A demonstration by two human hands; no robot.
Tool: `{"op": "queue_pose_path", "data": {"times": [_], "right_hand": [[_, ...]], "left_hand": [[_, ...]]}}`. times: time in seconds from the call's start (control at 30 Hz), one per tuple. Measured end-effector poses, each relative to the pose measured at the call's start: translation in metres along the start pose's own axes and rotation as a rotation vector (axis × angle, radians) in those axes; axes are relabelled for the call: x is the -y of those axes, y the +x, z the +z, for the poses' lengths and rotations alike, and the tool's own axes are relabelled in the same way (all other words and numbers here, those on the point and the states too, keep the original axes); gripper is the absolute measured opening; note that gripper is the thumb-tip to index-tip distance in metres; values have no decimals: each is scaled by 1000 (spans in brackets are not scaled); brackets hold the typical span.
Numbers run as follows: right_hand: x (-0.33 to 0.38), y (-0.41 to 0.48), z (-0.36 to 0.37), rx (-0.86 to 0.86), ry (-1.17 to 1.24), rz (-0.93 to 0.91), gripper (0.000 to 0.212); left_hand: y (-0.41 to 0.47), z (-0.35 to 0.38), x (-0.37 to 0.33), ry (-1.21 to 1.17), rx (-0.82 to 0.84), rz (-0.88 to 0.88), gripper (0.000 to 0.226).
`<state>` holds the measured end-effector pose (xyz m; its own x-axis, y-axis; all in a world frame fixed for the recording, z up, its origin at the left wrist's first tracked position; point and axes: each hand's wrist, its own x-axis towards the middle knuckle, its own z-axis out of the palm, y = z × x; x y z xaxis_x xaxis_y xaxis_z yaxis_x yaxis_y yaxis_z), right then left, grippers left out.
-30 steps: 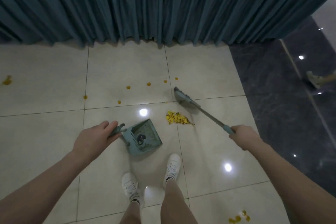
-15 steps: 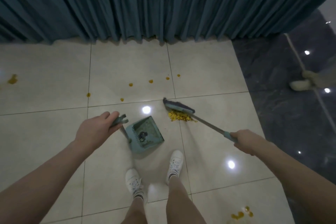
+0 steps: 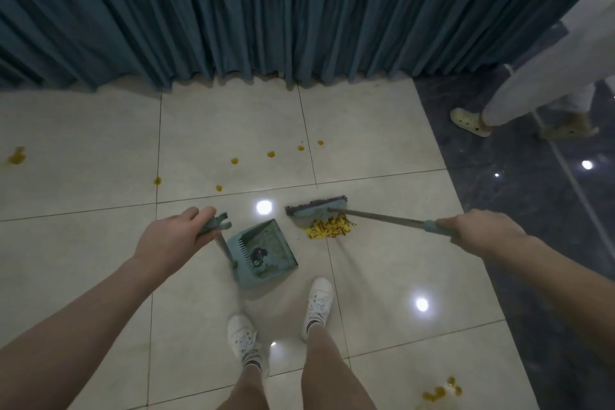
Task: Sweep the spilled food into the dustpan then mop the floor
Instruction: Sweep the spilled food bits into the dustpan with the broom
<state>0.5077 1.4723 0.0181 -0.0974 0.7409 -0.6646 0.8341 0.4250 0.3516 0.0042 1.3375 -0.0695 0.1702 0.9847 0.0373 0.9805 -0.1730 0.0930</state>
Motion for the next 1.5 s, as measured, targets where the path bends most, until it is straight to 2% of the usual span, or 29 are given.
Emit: {"op": "queue_pose_path", "data": {"times": [0.23, 0.43, 0.57, 0.7, 0.83, 0.93, 1.07, 1.13, 1.27, 1.33, 1.4, 1.5], "right_hand": [[39, 32, 18, -5, 314, 58, 42], [74, 42, 41, 7, 331, 105, 32], [53, 36, 51, 76, 300, 95, 34], [9, 23, 50, 131, 171, 45, 39], [-25, 5, 39, 106, 157, 44, 42], [-43, -7, 44, 107, 316, 92, 45], [-51, -24, 61, 132, 779, 265, 40], [-48, -30, 66, 152, 914, 328, 38], [-33, -30, 65, 151, 1016, 390, 32], [-24, -25, 62, 166, 1003, 435, 25], [-14, -18, 63, 196, 972, 462, 29], [17, -14, 68, 256, 929, 461, 23]], "left_hand": [[-5, -4, 4, 2, 2, -5, 40], [-2, -2, 4, 13, 30, -12, 33], [3, -4, 6, 17, 58, -20, 40], [5, 0, 5, 34, 57, -19, 29], [11, 2, -5, 23, 95, -27, 32], [14, 4, -9, 16, 77, 0, 31], [17, 2, -13, -1, 75, -12, 35], [18, 3, -16, -9, 69, -6, 36], [19, 8, -21, -8, 73, 27, 28], [21, 8, -24, -21, 87, 28, 33], [21, 11, -28, -28, 79, 28, 36], [21, 16, -34, -24, 63, 20, 31]]}}
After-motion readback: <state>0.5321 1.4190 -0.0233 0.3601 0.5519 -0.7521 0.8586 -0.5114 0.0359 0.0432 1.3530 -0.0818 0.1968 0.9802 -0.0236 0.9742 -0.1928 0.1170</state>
